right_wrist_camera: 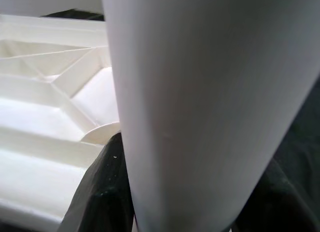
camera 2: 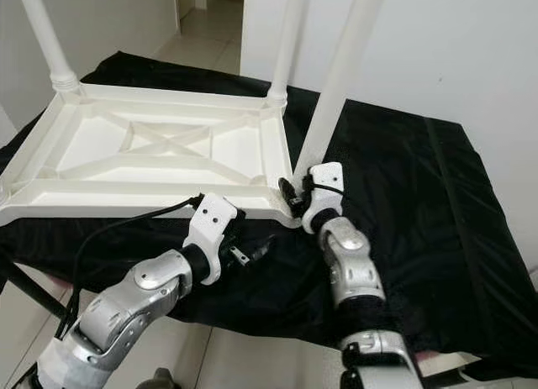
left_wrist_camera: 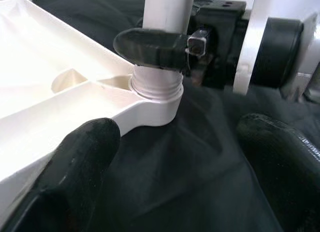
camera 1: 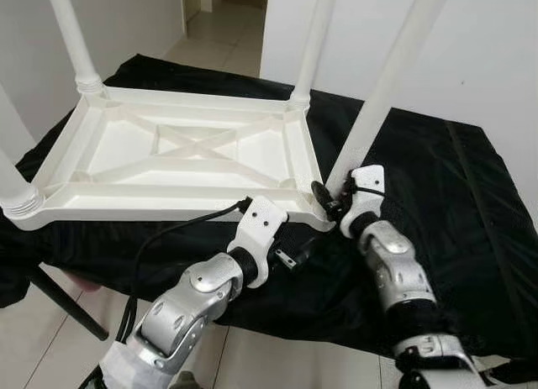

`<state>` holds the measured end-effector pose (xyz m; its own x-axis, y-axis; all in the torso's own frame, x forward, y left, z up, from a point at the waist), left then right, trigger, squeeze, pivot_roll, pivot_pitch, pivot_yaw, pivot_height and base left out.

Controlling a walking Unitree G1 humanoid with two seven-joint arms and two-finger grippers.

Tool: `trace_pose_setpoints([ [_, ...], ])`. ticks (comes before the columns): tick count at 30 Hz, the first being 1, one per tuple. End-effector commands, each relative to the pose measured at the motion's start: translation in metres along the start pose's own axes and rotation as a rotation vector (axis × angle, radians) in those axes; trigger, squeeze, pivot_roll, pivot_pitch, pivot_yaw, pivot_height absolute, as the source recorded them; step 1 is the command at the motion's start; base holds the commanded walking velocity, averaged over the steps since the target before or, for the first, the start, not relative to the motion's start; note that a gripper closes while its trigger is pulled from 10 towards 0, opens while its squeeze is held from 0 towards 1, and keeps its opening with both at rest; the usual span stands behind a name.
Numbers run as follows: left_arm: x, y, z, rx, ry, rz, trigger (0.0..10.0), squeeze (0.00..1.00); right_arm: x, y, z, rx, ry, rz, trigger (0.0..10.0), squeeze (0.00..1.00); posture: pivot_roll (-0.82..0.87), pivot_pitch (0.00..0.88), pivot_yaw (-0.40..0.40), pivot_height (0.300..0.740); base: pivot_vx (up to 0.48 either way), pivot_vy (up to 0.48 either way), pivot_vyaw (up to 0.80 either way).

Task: Building children table

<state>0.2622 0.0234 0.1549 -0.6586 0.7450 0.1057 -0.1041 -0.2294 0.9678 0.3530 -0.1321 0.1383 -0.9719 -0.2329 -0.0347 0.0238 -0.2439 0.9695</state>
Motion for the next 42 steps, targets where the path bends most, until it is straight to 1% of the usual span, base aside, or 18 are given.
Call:
trace_pose_setpoints([
  [1,-0.002,0.002,-0.008,-0.002,-0.113,-0.022,10.0,0.0,0.006,-0.009,-0.007,-0.002,-0.113,0.021,10.0,0.0,0.15,0.038,-0.077,0.74,0.0,0.0,0.0],
  [7,-0.003,0.002,-0.009,0.0,-0.12,-0.026,10.0,0.0,0.012,-0.013,-0.007,0.009,-0.279,0.004,10.0,0.0,0.14,0.037,-0.077,0.74,0.0,0.0,0.0],
  [8,-0.003,0.002,-0.01,0.0,-0.122,-0.026,10.0,0.0,0.013,-0.015,-0.001,-0.003,-0.302,0.003,10.0,0.0,0.14,0.036,-0.076,0.74,0.0,0.0,0.0],
  [9,-0.003,0.002,-0.01,0.0,-0.122,-0.026,10.0,0.0,0.013,-0.015,-0.001,-0.003,-0.302,0.003,10.0,0.0,0.14,0.036,-0.076,0.74,0.0,0.0,0.0],
  [13,-0.004,0.003,-0.011,0.003,-0.127,-0.031,10.0,0.0,0.011,-0.013,0.021,-0.048,-0.223,0.005,10.0,0.0,0.15,0.032,-0.082,0.74,0.0,0.0,0.0],
  [17,-0.005,0.003,-0.011,0.003,-0.125,-0.031,10.0,0.0,0.013,-0.013,0.022,-0.063,-0.214,0.015,10.0,0.0,0.15,0.03,-0.085,0.74,0.0,0.0,0.0],
  [18,-0.005,0.003,-0.011,0.003,-0.124,-0.03,10.0,0.0,0.013,-0.013,0.021,-0.063,-0.219,0.016,10.0,0.25,0.15,0.028,-0.086,0.74,0.0,0.0,0.0],
  [20,-0.005,0.003,-0.011,0.003,-0.124,-0.03,10.0,0.0,0.013,-0.013,0.021,-0.063,-0.219,0.016,10.0,0.25,0.15,0.028,-0.086,0.74,0.0,0.0,0.0],
  [21,-0.005,0.003,-0.011,0.004,-0.123,-0.031,10.0,0.0,0.013,-0.011,0.02,-0.071,-0.22,0.009,10.0,1.0,0.15,0.029,-0.088,0.74,0.0,0.0,0.0],
  [30,-0.005,0.003,-0.012,0.007,-0.12,-0.033,10.0,0.0,0.015,-0.002,0.012,-0.091,-0.19,-0.015,10.0,1.0,0.15,0.023,-0.097,0.74,0.0,0.0,0.0],
  [31,-0.005,0.003,-0.012,0.006,-0.118,-0.034,10.0,0.0,0.018,-0.003,0.005,-0.085,-0.097,0.011,10.0,1.0,0.15,0.019,-0.098,0.74,0.0,0.0,0.0],
  [33,-0.005,0.003,-0.012,0.006,-0.118,-0.034,10.0,0.0,0.018,-0.003,0.005,-0.085,-0.097,0.011,10.0,1.0,0.15,0.019,-0.098,0.74,0.0,0.0,0.0],
  [34,-0.005,0.003,-0.012,0.006,-0.117,-0.034,10.0,0.0,0.019,-0.003,0.003,-0.079,-0.059,0.022,10.0,0.0,0.15,0.019,-0.098,0.74,0.0,0.0,0.0],
  [35,-0.005,0.003,-0.012,0.006,-0.117,-0.034,10.0,0.0,0.019,-0.003,0.003,-0.079,-0.059,0.022,10.0,0.0,0.15,0.019,-0.098,0.74,0.0,0.0,0.0],
  [36,-0.005,0.003,-0.012,0.005,-0.117,-0.034,10.0,0.0,0.021,-0.003,-0.002,-0.064,0.014,0.045,10.0,0.0,0.15,0.017,-0.096,0.74,0.0,0.0,0.0],
  [38,-0.005,0.003,-0.012,0.005,-0.117,-0.034,10.0,0.0,0.021,-0.003,-0.002,-0.064,0.014,0.045,10.0,0.0,0.15,0.017,-0.096,0.74,0.0,0.0,0.0],
  [41,-0.005,0.003,-0.01,0.004,-0.117,-0.034,10.0,0.0,0.024,-0.001,-0.016,0.033,0.156,0.071,10.0,0.0,0.14,0.018,-0.089,0.74,0.0,0.0,0.0],
  [42,-0.005,0.003,-0.01,0.004,-0.117,-0.034,10.0,0.0,0.024,-0.001,-0.016,0.033,0.156,0.071,10.0,0.0,0.14,0.018,-0.089,0.74,0.0,0.0,0.0],
])
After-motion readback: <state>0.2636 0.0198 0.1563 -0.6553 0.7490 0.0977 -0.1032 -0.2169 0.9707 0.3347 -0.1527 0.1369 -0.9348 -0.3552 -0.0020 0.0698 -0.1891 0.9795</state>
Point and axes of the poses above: a point about 5 cm out from each wrist's last joint towards the gripper, its own x axis pointing back from the gripper into the wrist, its own y axis along the axis of the wrist's last joint, z = x × y, the point moved 2 cm from there along -x, pointing out of the wrist towards the gripper, and after that the axes turned 14 degrees about -x, right-handed, at the moved point
